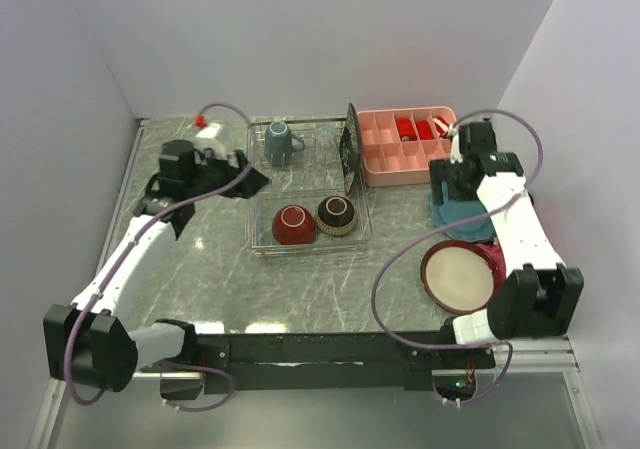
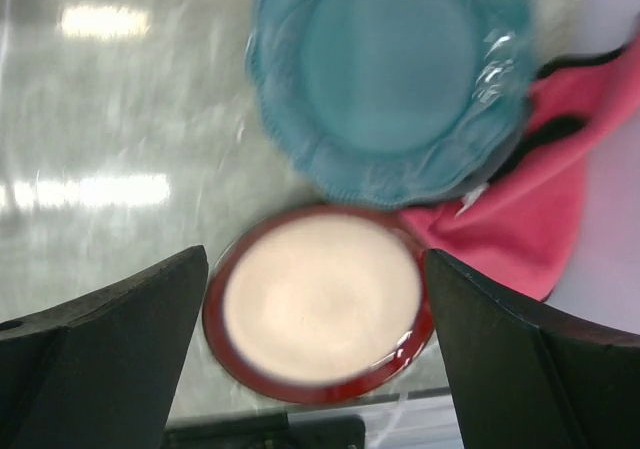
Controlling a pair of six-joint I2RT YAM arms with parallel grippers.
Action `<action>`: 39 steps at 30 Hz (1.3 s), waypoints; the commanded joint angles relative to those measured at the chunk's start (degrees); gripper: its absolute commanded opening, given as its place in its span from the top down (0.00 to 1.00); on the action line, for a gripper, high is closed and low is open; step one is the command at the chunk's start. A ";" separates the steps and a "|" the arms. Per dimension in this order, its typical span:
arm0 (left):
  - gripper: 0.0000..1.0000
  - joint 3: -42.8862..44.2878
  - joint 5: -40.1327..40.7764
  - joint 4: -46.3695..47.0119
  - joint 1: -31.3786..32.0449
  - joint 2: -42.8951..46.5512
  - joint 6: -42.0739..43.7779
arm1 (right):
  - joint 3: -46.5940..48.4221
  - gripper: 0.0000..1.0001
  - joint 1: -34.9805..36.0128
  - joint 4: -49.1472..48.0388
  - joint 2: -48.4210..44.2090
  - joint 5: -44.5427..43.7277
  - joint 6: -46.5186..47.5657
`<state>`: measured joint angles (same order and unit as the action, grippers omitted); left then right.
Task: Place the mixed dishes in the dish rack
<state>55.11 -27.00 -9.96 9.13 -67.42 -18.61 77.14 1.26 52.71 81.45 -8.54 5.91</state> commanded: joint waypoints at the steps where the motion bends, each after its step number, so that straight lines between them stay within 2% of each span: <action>1: 0.24 4.65 -16.84 7.04 9.93 -3.15 1.57 | -5.15 0.04 -6.69 -1.02 -12.86 12.48 7.98; 3: 0.24 7.09 -17.64 9.08 15.64 -6.91 2.26 | -6.47 0.04 -12.90 -1.90 -16.22 16.59 6.66; 5: 0.24 10.96 -17.47 6.46 21.77 -10.61 5.50 | -6.92 0.03 -16.79 -3.48 -21.14 18.63 3.86; 7: 0.22 17.20 -15.81 5.30 25.31 -16.93 5.87 | -6.31 0.02 -20.83 -4.10 -25.17 19.61 1.92; 10: 0.21 25.81 -15.01 3.63 31.46 -26.78 3.67 | -4.38 0.01 -22.08 -6.90 -30.71 13.57 -4.14; 13: 0.21 34.43 -14.22 1.17 36.03 -36.27 5.25 | -2.53 0.01 -22.09 -9.90 -35.81 14.76 -5.82; 17: 0.21 48.82 -12.29 -4.10 41.05 -48.66 6.13 | 0.90 0.01 -22.09 -7.28 -38.64 14.52 -9.69; 21: 0.20 52.55 -9.74 -1.12 44.57 -56.75 4.47 | 3.36 0.00 -22.09 -0.78 -39.35 12.58 -9.52; 26: 0.19 55.88 -8.07 0.82 46.77 -64.31 2.35 | 5.99 0.00 -22.09 2.83 -40.14 12.93 -8.28; 30: 0.19 56.69 -8.42 2.83 47.83 -68.28 1.30 | 8.37 0.00 -22.09 5.91 -38.91 13.11 -8.37; 39: 0.19 57.04 -8.15 6.61 49.50 -73.64 -0.72 | 7.15 0.00 -22.09 7.32 -39.35 13.63 -8.64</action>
<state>109.93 -34.87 -7.73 57.74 -139.98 -17.80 83.48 -20.53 59.42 41.98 4.99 -2.13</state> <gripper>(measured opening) 0.811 0.999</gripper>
